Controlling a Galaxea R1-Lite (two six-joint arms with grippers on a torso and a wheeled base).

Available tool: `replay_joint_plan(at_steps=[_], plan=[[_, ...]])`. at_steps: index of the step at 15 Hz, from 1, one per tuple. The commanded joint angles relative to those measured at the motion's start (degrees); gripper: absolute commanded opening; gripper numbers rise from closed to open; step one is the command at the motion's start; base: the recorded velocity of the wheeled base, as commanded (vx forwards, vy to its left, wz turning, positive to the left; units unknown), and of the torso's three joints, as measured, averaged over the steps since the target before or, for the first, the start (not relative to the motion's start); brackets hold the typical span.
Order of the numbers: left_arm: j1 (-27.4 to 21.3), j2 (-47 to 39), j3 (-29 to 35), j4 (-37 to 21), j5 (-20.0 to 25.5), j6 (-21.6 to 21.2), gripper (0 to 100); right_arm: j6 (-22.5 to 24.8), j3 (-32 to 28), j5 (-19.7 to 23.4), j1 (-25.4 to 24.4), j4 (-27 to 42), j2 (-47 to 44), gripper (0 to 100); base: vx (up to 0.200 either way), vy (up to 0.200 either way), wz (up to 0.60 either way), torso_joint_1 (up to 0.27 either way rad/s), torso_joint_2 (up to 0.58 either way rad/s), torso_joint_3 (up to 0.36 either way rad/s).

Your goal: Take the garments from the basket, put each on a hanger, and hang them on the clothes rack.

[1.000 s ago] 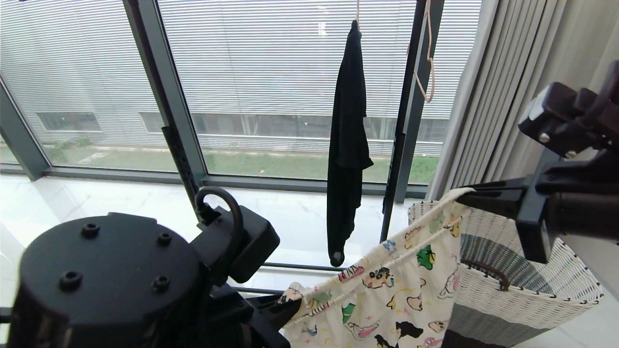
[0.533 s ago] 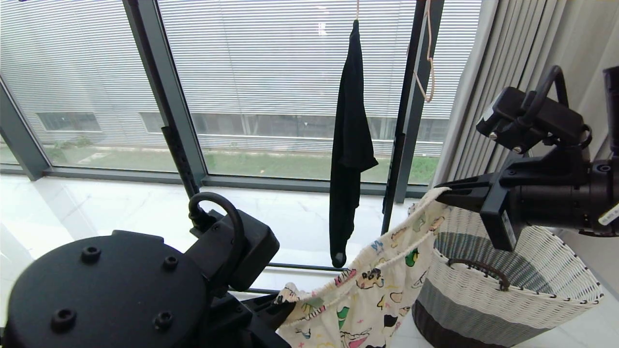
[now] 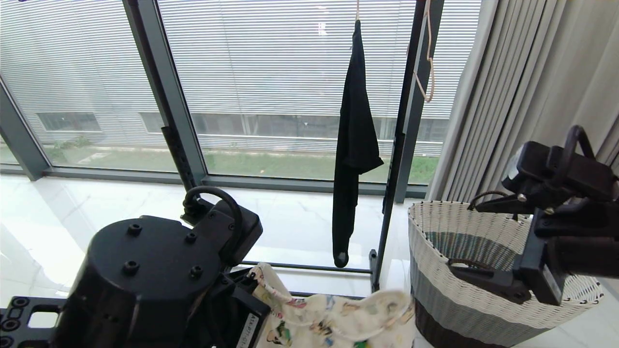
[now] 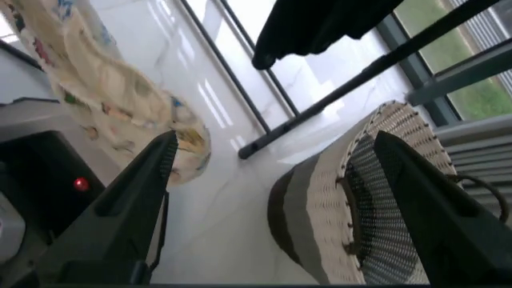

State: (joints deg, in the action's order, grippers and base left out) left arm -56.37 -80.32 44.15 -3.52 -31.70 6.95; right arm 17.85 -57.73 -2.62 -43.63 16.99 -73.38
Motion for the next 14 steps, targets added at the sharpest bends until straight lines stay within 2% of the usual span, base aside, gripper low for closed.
replay_joint_plan(at_steps=[1, 3, 5, 7, 10, 13, 14], plan=[[2.05, 0.26, -1.7, 0.18, -0.65, -0.53, 0, 0.17, 3.42, -1.69, 2.32, 0.32, 4.91, 100, 0.0, 0.0, 0.0, 0.0, 0.0, 0.0], [2.4, 1.31, -2.85, 0.18, -1.35, -0.62, 0, 0.87, 5.79, -4.85, 5.84, 0.32, 6.84, 100, 0.0, 0.0, 0.0, 0.0, 0.0, 0.0], [2.67, 3.33, -4.87, 0.18, -2.67, -0.62, 0, 4.92, 7.99, -4.67, 11.29, -0.21, 8.25, 100, 0.0, 0.0, 0.0, 0.0, 0.0, 0.0], [4.07, 6.23, -6.71, 0.18, -2.76, -0.62, 0, 6.5, 11.15, -4.06, 14.54, -3.55, 9.22, 100, 0.0, 0.0, 0.0, 0.0, 0.0, 0.0], [7.5, 10.36, -8.03, 0.18, -2.67, -0.71, 0, 7.2, 16.78, -4.23, 15.07, -10.84, 10.71, 100, 0.0, 0.0, 0.0, 0.0, 0.0, 0.0], [8.64, 12.82, -11.11, 0.18, -2.67, -0.71, 0, 9.57, 18.54, -4.32, 15.07, -12.77, 10.71, 100, 0.0, 0.2, 0.0, 0.001, 0.0, 0.002], [8.73, 13.26, -11.9, 0.18, -2.67, -0.71, 0, 10.1, 18.71, -4.32, 15.07, -13.13, 10.71, 100, -0.2, 0.2, 0.0, 0.007, 0.0, 0.007]])
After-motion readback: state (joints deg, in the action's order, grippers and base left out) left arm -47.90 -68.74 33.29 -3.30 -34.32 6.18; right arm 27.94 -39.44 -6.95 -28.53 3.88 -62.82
